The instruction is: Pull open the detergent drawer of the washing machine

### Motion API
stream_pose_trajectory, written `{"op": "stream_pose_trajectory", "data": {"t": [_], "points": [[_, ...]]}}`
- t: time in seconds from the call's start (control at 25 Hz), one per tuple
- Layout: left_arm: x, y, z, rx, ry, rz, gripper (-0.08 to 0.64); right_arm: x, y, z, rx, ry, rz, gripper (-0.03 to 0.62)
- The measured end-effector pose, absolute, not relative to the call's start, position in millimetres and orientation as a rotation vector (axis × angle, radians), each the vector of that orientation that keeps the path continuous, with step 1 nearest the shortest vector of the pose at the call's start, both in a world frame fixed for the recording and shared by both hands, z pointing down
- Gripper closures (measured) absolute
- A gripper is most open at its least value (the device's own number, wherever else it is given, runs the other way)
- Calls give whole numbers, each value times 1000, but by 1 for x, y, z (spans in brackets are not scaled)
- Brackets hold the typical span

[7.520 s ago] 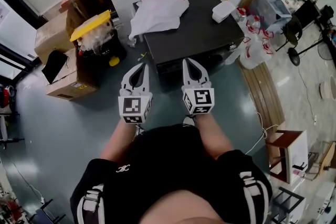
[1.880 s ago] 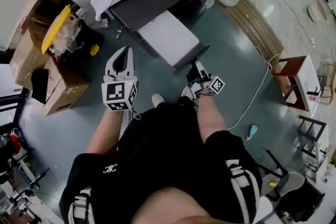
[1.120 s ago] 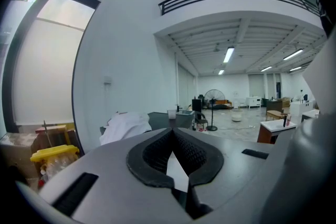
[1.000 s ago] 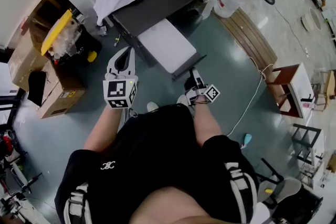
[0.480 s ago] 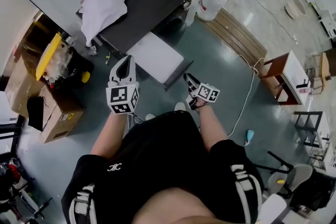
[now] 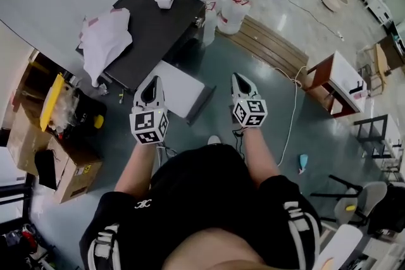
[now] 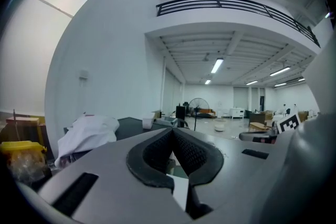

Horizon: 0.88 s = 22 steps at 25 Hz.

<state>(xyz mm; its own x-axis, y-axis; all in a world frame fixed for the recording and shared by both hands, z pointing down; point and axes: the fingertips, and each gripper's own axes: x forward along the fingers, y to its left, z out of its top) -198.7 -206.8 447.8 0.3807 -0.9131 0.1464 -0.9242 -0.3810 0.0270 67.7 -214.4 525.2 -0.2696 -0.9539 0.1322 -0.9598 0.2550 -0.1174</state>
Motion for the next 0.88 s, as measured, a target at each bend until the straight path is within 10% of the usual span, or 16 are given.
{"op": "stream_pose_trajectory", "data": {"t": [0.36, 0.88], "points": [[-148, -220, 418, 2617, -1631, 133, 558, 105, -201, 382, 2134, -2368, -277, 592], [-124, -227, 407, 2635, -1636, 133, 558, 100, -206, 377, 2016, -2524, -262, 591]]}}
